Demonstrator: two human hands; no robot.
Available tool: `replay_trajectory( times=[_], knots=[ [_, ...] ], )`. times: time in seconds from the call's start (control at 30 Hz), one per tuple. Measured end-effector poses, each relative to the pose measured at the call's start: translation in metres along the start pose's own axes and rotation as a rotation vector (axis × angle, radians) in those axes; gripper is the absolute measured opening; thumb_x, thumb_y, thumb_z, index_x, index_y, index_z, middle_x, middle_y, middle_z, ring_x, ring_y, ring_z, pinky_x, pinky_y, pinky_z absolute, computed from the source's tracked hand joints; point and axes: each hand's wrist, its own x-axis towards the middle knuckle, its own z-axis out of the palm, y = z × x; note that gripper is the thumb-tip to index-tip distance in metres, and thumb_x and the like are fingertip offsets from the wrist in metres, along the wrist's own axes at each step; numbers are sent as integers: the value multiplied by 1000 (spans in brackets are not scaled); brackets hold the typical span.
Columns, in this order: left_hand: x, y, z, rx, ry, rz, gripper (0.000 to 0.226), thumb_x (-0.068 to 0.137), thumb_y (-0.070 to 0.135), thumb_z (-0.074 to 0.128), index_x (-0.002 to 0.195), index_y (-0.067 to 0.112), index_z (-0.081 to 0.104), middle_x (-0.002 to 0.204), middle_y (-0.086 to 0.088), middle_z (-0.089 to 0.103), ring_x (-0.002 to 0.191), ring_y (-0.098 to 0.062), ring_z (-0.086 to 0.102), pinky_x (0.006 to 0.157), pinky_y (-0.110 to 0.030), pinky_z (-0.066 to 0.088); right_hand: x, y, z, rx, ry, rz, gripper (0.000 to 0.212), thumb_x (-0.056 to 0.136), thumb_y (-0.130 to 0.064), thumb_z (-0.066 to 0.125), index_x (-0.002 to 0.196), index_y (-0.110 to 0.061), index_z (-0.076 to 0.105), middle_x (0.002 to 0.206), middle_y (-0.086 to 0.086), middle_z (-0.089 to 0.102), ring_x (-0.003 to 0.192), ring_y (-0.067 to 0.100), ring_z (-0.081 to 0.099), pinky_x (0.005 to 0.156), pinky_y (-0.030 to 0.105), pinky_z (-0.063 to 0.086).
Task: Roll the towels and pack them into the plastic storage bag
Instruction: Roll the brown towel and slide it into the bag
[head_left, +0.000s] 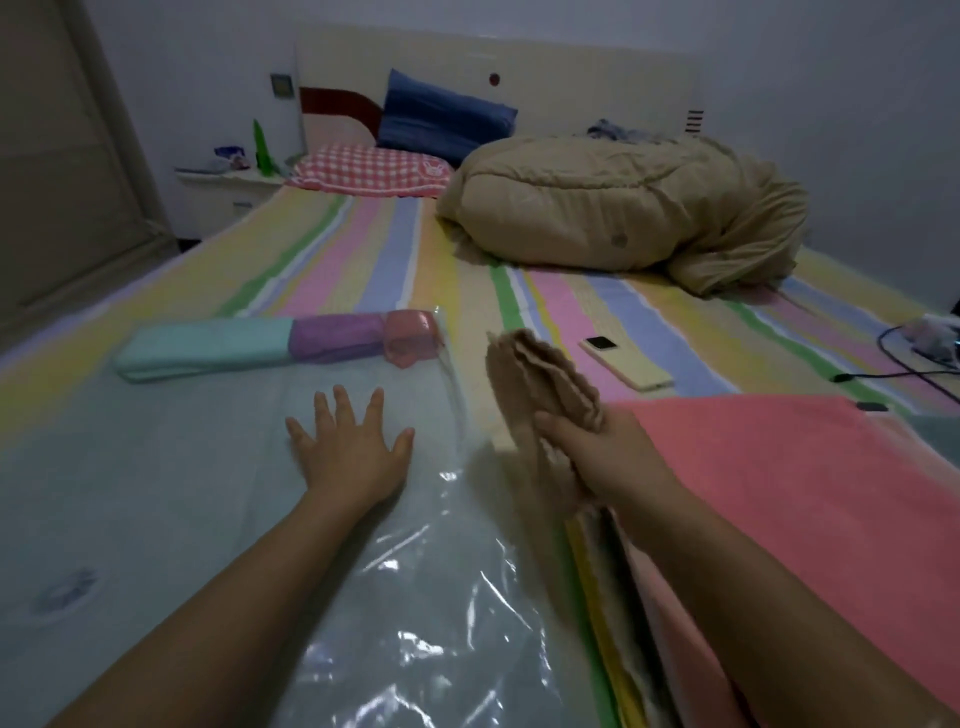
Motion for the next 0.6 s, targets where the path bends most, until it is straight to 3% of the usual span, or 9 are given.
replay_trajectory(
  times=[0.07, 0.17, 0.23, 0.33, 0.4, 0.5, 0.6],
  knots=[
    [23, -20, 1, 28, -23, -55, 83, 82, 79, 15, 152, 36, 3, 161, -10, -6, 147, -34, -9, 111, -66, -4, 32, 6, 31, 214, -34, 148, 12, 86, -19, 68, 90, -8, 71, 86, 8, 73, 81, 25, 69, 77, 40, 57],
    [50, -49, 9, 7, -76, -158, 100, 63, 95, 10, 149, 45, -1, 160, -9, -11, 146, -36, -11, 106, -70, -3, 84, 14, 73, 227, -24, 227, 13, 84, -22, 71, 92, -11, 71, 92, 10, 73, 88, 27, 69, 85, 43, 56],
    [65, -59, 18, -27, -130, -178, 105, 55, 100, 7, 147, 49, -5, 160, -10, -16, 145, -38, -14, 105, -72, -5, 115, 19, 98, 285, -59, 292, 14, 84, -19, 71, 94, -9, 70, 82, 7, 72, 77, 23, 68, 75, 37, 57],
    [92, -59, 34, -53, -150, -163, 105, 54, 100, 4, 146, 50, -7, 159, -10, -19, 144, -38, -17, 104, -72, -11, 156, 25, 131, 303, -97, 329, 6, 82, -11, 71, 79, -7, 68, 64, 5, 67, 57, 16, 62, 50, 23, 51],
    [118, -53, 41, -60, -121, -166, 105, 55, 99, 5, 147, 50, -6, 159, -11, -19, 144, -39, -18, 103, -72, -12, 186, 25, 146, 224, -73, 305, 7, 81, -9, 71, 77, -6, 67, 63, 7, 64, 54, 16, 59, 46, 21, 47],
    [162, -34, 48, -80, -71, -165, 104, 57, 99, 6, 148, 47, -3, 159, -13, -17, 143, -39, -20, 102, -72, -14, 239, 23, 148, 87, 5, 233, 15, 80, -16, 71, 71, -6, 65, 63, 11, 63, 56, 23, 59, 55, 30, 51],
    [201, -6, 54, -117, -24, -171, 104, 61, 97, 8, 150, 43, 3, 159, -18, -11, 143, -41, -18, 100, -73, -15, 277, 19, 140, -183, 98, 94, 24, 76, -34, 70, 72, -10, 67, 83, 19, 71, 78, 35, 67, 74, 47, 57]
  ],
)
